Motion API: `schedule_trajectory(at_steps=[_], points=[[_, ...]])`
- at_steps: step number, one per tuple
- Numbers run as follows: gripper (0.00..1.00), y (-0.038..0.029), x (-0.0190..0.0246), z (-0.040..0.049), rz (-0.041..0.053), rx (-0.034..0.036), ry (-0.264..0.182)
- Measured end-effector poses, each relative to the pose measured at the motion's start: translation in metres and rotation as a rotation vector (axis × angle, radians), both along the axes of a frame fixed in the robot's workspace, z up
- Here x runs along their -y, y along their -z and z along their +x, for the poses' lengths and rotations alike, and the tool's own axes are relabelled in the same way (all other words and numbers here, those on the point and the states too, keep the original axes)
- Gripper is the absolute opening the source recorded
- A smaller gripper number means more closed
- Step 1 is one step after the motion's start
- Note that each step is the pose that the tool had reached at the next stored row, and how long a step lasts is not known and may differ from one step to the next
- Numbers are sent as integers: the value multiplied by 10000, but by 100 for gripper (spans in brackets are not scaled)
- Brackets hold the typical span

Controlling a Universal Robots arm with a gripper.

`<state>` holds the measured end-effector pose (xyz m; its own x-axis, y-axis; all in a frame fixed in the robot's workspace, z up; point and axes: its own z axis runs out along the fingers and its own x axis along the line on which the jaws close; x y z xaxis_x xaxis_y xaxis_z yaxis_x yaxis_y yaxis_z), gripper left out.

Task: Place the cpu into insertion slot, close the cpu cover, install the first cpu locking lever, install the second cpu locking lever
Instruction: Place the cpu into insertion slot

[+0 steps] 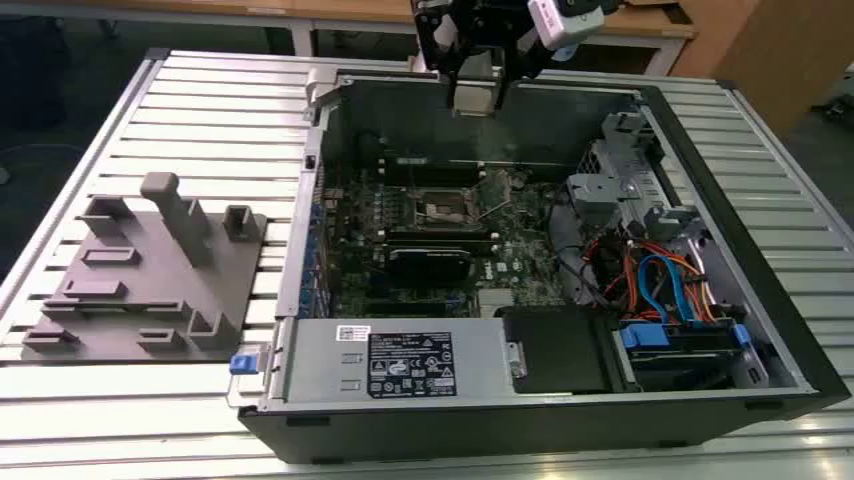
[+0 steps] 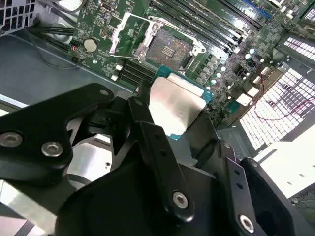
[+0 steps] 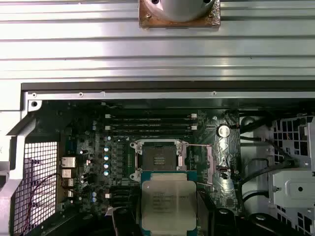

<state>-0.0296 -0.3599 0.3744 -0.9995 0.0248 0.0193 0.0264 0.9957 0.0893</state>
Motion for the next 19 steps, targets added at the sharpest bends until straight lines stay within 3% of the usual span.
schedule_trajectory(at_steps=[14, 19], points=[[54, 0, 0, 0, 0, -1, 10], [54, 2, 0, 0, -1, 0, 469]])
